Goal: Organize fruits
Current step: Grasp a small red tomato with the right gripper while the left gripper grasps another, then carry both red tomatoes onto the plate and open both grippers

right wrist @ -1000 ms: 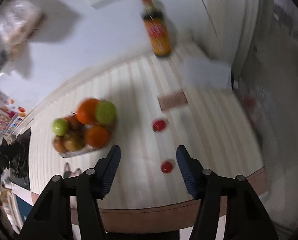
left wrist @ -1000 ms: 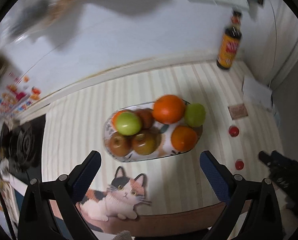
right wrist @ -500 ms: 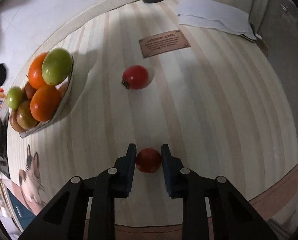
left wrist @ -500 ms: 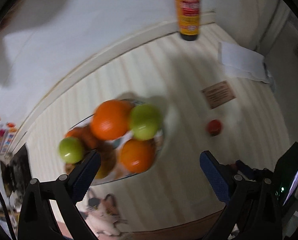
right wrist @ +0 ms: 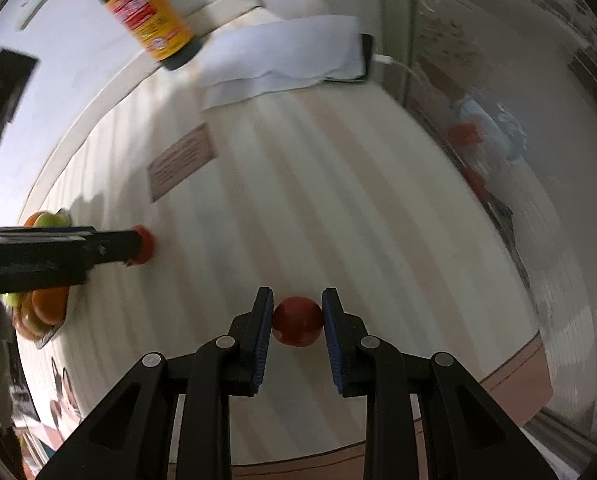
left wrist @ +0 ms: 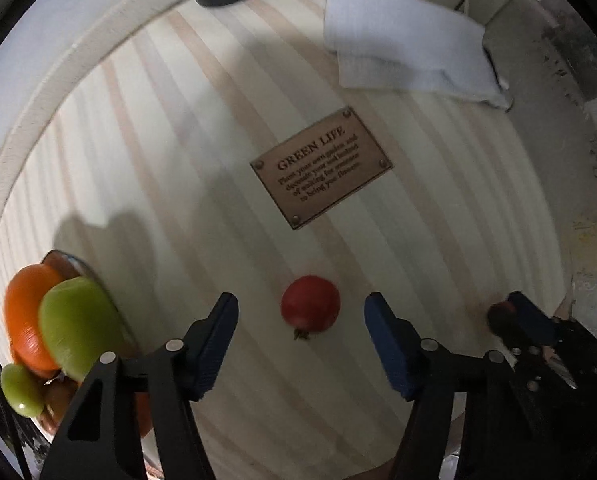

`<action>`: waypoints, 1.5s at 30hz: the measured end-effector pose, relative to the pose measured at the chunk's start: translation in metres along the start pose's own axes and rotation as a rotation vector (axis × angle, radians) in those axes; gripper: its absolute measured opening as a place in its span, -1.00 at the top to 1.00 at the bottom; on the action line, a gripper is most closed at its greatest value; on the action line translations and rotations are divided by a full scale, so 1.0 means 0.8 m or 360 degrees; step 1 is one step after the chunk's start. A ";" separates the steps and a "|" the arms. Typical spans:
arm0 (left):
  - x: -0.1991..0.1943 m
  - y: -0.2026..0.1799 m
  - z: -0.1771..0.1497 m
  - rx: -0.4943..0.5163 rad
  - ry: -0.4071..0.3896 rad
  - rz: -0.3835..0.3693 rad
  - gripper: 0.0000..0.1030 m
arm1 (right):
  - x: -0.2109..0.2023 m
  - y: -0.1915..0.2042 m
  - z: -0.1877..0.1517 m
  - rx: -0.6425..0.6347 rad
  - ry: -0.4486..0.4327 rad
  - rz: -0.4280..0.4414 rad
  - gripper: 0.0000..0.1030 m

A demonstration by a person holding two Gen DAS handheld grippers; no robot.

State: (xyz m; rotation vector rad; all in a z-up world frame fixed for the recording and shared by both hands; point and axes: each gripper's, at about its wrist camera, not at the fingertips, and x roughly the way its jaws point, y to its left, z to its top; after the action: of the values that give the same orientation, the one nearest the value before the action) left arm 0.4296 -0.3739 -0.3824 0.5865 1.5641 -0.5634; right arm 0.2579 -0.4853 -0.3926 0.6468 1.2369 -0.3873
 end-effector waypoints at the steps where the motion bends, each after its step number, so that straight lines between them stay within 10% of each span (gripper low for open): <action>1: 0.005 0.000 0.001 0.0002 0.0011 -0.0008 -0.02 | -0.001 0.001 0.008 0.0012 0.0002 0.0000 0.47; 7: 0.010 -0.005 0.006 0.0029 0.0009 -0.0014 0.44 | -0.003 -0.010 0.017 0.0056 -0.0001 0.0005 0.46; 24: -0.062 0.036 -0.047 -0.0045 -0.0155 -0.0183 0.46 | -0.044 0.039 0.034 -0.0022 -0.0081 0.0065 0.46; 45: -0.172 0.323 -0.232 -0.0906 -0.0470 -0.0295 0.46 | -0.054 0.310 -0.027 -0.0537 0.0104 0.0557 0.47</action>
State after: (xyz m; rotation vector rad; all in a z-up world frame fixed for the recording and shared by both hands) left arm 0.4714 -0.0633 -0.2352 -0.0725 1.4137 -0.2988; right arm 0.3777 -0.2852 -0.2954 0.5723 1.1881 0.1337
